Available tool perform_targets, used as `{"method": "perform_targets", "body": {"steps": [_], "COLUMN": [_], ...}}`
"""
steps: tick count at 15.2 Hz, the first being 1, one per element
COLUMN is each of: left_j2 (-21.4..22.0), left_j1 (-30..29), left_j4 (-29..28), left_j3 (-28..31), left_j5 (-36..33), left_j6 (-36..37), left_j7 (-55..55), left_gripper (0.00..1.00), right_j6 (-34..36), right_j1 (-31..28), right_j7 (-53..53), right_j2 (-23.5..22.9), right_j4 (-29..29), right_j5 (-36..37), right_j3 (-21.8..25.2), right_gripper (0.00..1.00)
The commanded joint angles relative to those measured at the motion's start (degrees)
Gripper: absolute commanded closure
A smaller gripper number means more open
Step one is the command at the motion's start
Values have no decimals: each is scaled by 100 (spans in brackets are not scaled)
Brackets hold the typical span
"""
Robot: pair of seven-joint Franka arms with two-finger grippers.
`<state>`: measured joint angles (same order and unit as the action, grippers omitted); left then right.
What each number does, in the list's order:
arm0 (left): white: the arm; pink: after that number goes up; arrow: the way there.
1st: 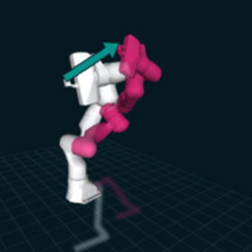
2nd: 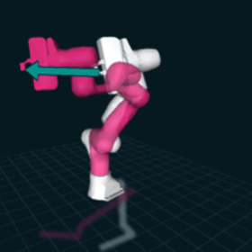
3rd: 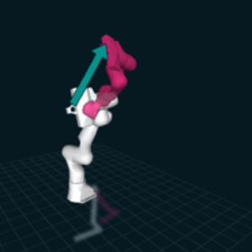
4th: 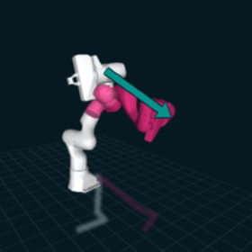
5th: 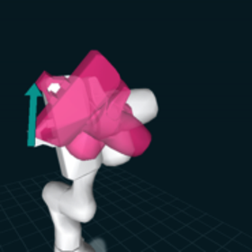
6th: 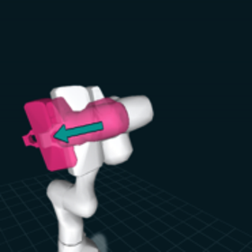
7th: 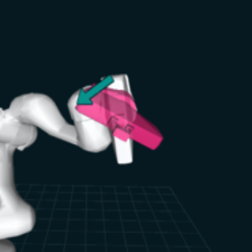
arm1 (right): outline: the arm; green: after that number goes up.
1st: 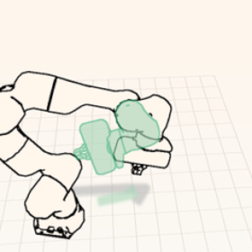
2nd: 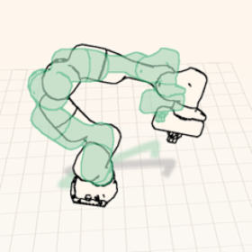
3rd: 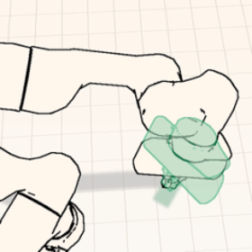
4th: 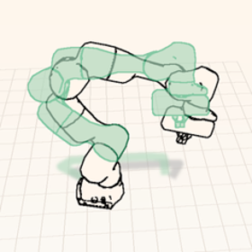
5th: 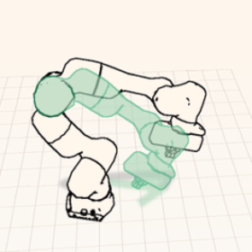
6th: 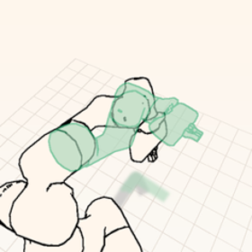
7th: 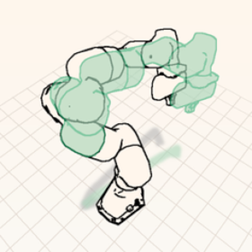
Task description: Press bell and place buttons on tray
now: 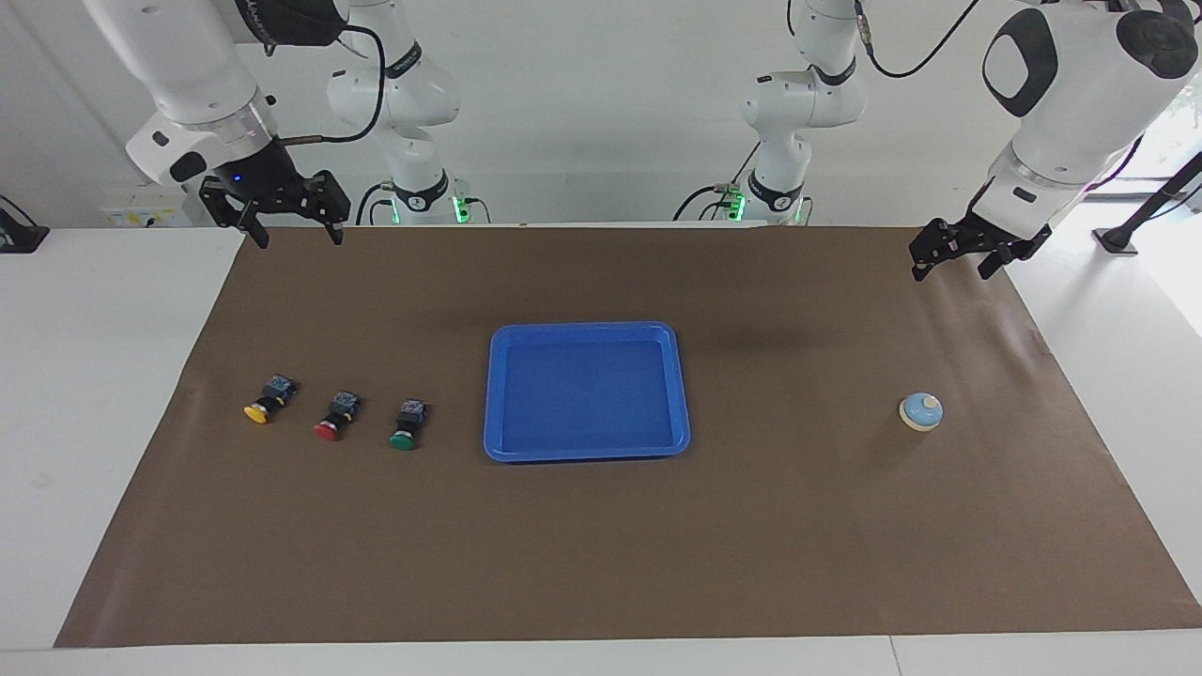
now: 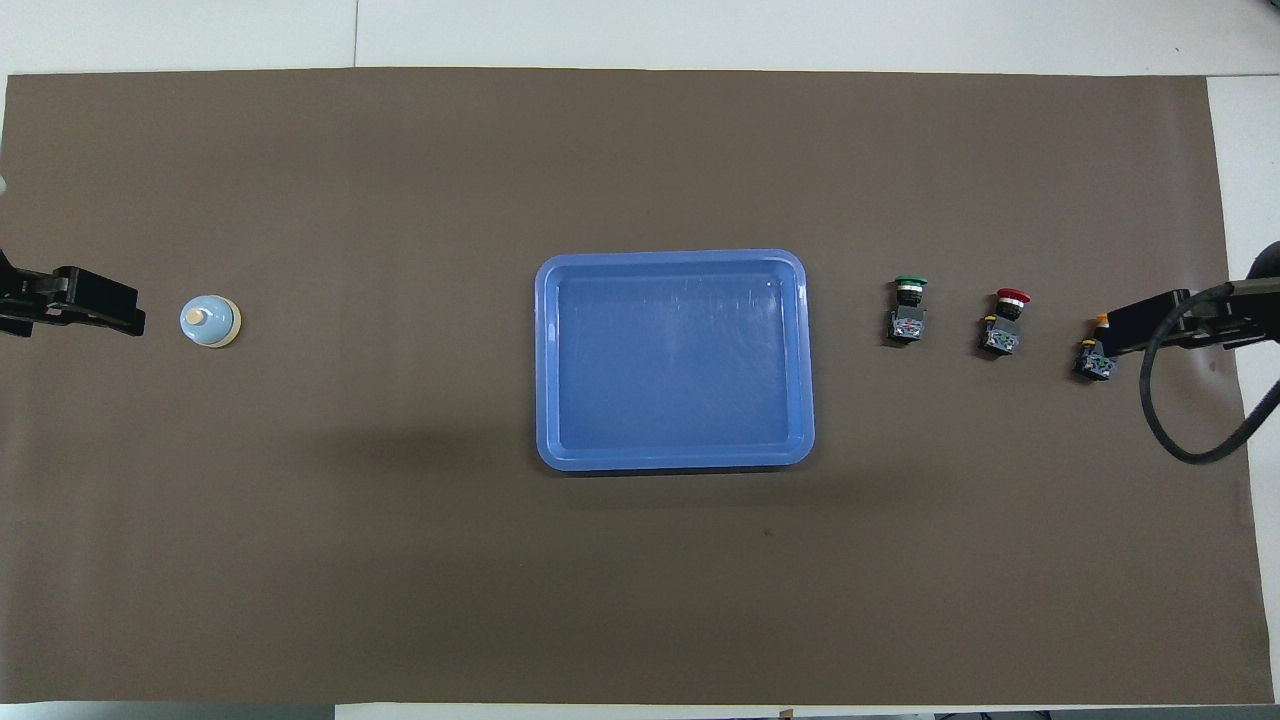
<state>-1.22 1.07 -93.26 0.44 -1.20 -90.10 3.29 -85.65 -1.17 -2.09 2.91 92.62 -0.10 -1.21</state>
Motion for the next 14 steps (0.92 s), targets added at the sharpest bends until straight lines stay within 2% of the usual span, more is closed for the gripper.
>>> {"method": "perform_targets", "body": {"steps": [1,6,7,8,11,14], "left_j2": [86,165,218,331,193,-430], "left_j1": [-11,-46,-54,-168,-396,-616], "left_j4": [-35,-218,-402,-673,-1307,-1388], "left_j3": [-9,0,17,18,18,9], "left_j5": [-73,-64,-55,-64,-64,-64], "left_j6": [19,-147,-409,-681,-1366,-1965], "left_j7": [-12,-47,-48,-30,40,215], "left_gripper": [0,0,55,100,100,100], "right_j6": [49,49,49,58,49,49], "right_j1": [-76,-85,-85,-85,-85,-85], "right_j7": [-99,-99,-99,-99,-99,-99], "right_j2": [69,78,69,69,78,69], "right_j4": [55,55,55,55,55,55], "right_j5": [-121,-121,-121,-121,-121,-121], "right_j3": [-28,-28,-28,-28,-28,-28], "right_gripper": [0,0,0,0,0,0]}}
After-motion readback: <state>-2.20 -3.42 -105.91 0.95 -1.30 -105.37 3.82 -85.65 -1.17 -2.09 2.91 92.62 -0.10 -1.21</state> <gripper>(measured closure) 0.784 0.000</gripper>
